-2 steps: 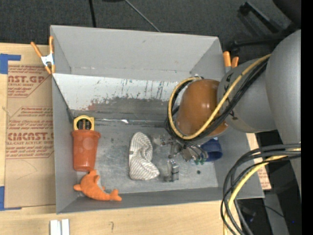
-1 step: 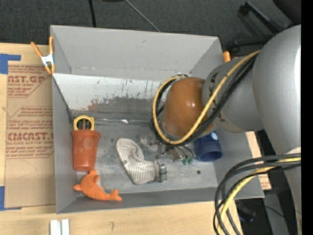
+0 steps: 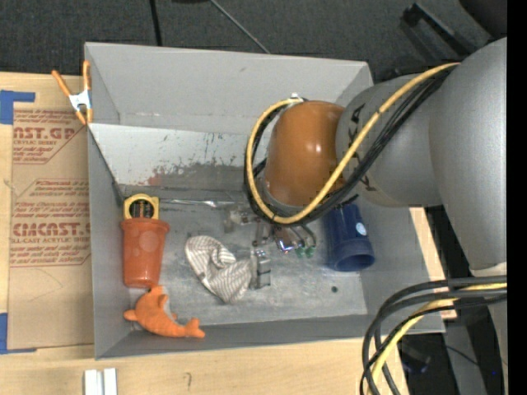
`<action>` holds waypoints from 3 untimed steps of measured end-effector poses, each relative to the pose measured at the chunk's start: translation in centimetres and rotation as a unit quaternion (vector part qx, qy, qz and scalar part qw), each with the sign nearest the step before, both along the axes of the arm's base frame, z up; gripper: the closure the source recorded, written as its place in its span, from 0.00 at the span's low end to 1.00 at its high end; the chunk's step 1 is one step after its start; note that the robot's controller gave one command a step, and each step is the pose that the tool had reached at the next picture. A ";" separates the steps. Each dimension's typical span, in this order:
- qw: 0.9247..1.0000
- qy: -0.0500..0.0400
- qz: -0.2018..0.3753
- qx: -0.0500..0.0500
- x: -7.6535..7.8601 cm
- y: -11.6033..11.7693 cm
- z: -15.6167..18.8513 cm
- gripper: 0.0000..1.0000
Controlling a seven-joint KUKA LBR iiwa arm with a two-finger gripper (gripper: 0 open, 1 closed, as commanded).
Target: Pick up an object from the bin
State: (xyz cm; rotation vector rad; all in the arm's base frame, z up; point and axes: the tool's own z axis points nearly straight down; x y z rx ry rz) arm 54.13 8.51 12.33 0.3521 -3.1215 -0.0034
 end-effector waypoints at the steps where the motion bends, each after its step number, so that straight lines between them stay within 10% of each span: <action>1: 0.992 0.000 0.125 -0.001 -5.6 -1.5 -2.1 1.00; 3: 0.993 -0.001 0.114 -0.001 -2.7 -3.2 -5.0 1.00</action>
Offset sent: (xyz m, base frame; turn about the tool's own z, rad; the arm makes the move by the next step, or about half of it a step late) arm 0.0000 0.0000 0.0000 0.0000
